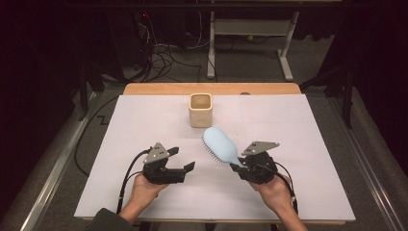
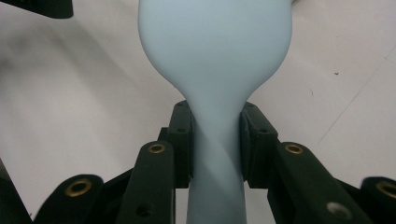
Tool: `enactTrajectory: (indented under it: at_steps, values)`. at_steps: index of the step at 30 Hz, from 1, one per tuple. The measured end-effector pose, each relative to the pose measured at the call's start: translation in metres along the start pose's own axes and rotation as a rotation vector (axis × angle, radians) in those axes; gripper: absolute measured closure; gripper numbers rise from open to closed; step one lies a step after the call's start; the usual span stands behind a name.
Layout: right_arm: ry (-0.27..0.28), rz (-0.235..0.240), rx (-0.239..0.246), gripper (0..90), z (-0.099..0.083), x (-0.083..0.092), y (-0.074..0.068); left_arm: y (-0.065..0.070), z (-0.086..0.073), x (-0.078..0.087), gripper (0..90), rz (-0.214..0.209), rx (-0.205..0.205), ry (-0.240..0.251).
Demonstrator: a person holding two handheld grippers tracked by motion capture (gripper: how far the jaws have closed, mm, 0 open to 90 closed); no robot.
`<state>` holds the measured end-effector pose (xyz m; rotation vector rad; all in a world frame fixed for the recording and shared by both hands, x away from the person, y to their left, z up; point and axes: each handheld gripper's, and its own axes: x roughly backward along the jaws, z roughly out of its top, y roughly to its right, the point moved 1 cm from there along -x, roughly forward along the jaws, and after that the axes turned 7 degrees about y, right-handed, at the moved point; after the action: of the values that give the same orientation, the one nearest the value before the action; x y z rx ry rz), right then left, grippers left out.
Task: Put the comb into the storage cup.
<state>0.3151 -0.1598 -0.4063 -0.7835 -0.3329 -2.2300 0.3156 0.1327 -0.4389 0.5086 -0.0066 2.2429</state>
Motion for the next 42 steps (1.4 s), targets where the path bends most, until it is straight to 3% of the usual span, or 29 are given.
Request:
enactTrajectory:
  at_steps: [16, 21, 28, 34, 42]
  values:
    - [0.023, 0.024, 0.058, 70.9, 0.007, -0.009, -0.016, 0.013, 0.008, -0.026, 16.5, -0.084, 0.018, 0.0]
    - [0.035, 0.024, 0.072, 70.9, 0.008, -0.01, -0.019, 0.017, 0.011, -0.031, 16.3, -0.096, 0.023, -0.023]
    - [0.063, 0.018, 0.078, 70.9, 0.009, -0.006, -0.02, 0.02, 0.013, -0.034, 15.9, -0.128, 0.047, -0.012]
    - [0.056, 0.013, 0.072, 70.9, 0.008, -0.007, -0.017, 0.021, 0.015, -0.033, 15.7, -0.138, 0.047, 0.003]
    - [0.059, 0.015, 0.112, 70.9, 0.009, -0.009, -0.025, 0.025, 0.019, -0.033, 15.7, -0.156, 0.066, 0.025]
